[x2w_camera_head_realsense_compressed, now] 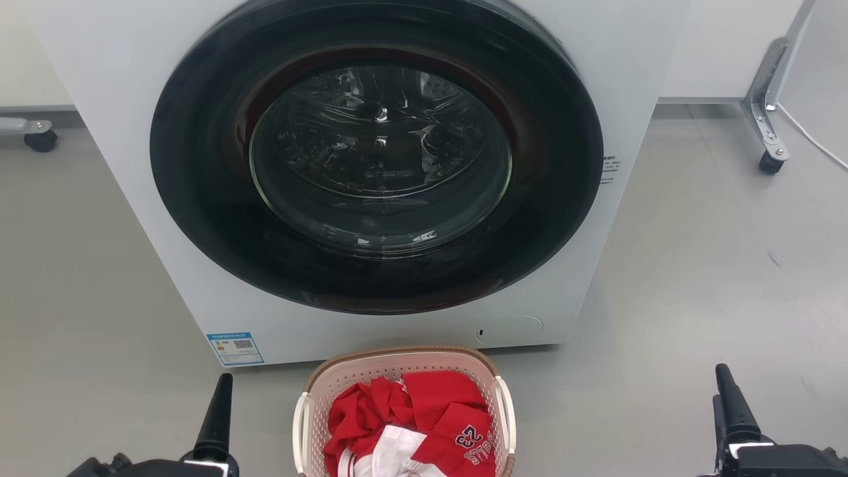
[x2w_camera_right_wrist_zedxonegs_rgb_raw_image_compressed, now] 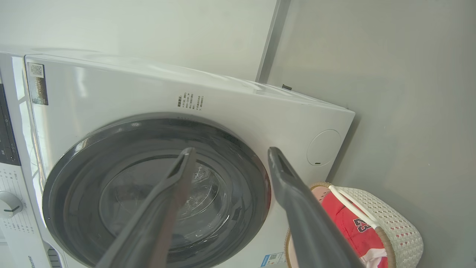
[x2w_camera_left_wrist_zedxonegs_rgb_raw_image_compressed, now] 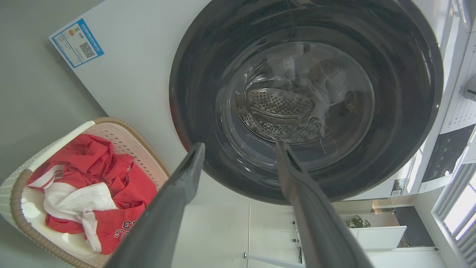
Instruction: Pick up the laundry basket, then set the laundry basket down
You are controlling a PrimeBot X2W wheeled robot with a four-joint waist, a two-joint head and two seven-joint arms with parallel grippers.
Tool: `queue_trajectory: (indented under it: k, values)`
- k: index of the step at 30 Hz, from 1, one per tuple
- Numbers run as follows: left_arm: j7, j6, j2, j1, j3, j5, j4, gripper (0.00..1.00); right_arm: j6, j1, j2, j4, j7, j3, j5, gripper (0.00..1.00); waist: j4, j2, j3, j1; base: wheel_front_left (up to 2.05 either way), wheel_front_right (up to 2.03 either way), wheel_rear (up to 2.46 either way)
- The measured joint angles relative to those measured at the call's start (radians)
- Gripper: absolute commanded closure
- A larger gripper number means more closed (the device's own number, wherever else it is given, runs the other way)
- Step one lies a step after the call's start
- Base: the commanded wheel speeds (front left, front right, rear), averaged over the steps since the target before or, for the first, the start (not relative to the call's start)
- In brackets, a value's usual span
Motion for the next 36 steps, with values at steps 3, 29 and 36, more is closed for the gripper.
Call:
queue_trajectory:
  k: [3, 29, 36]
  values:
    - [-0.01, 0.01, 0.003, 0.0, -0.02, 0.059, -0.011, 0.0, -0.008, 0.0, 0.0, -0.009, -0.01, 0.016, -0.076, 0.0, 0.0, 0.0, 0.001, 0.0, 0.0, 0.0, 0.0]
    - [-0.109, 0.086, 0.047, -0.001, -0.156, 0.615, -0.099, 0.0, -0.07, 0.031, -0.013, -0.104, -0.105, 0.107, -0.597, 0.0, 0.005, 0.0, 0.01, 0.0, 0.0, 0.0, 0.0]
    - [-0.131, 0.099, 0.051, -0.001, -0.177, 0.728, -0.123, 0.0, -0.087, 0.033, -0.013, -0.13, -0.128, 0.12, -0.703, 0.0, 0.005, 0.0, 0.012, 0.0, 0.0, 0.0, 0.0]
